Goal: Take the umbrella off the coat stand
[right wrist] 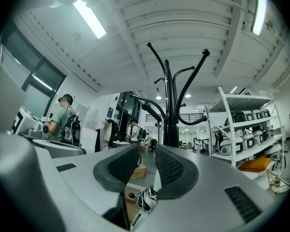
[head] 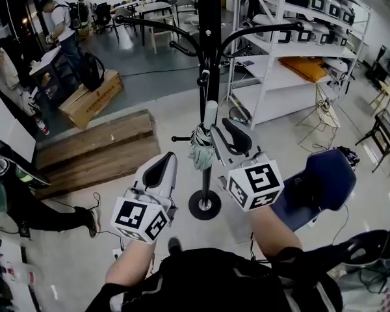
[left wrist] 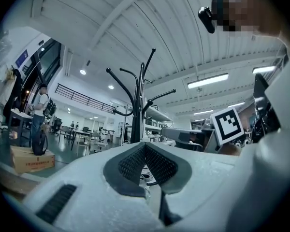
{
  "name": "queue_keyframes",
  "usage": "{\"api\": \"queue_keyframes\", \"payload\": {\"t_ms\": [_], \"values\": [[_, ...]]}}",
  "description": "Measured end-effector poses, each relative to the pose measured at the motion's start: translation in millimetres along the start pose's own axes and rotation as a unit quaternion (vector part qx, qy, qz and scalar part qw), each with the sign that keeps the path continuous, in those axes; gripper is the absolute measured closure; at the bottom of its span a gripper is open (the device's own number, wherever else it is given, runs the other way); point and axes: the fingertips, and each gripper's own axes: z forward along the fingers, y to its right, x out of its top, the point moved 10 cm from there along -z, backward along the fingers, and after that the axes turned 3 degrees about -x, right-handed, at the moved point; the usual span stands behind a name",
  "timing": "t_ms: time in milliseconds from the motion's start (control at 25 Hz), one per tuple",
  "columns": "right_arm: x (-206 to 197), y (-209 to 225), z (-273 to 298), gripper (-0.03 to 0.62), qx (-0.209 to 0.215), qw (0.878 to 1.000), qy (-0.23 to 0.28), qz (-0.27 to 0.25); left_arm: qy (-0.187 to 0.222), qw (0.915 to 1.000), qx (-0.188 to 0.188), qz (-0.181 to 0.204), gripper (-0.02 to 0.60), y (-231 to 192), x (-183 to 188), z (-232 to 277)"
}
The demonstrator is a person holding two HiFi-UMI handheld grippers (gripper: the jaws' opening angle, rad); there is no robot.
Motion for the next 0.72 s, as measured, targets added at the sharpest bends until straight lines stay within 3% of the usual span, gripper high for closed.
{"api": "queue_keyframes", "payload": {"t_ms": [720], "values": [[-21,-4,80,0.484,-0.091,0.995,-0.028,-0.035,0.005,0.9979,-0.065,-0.005,0.574,-79,-10,21]]}}
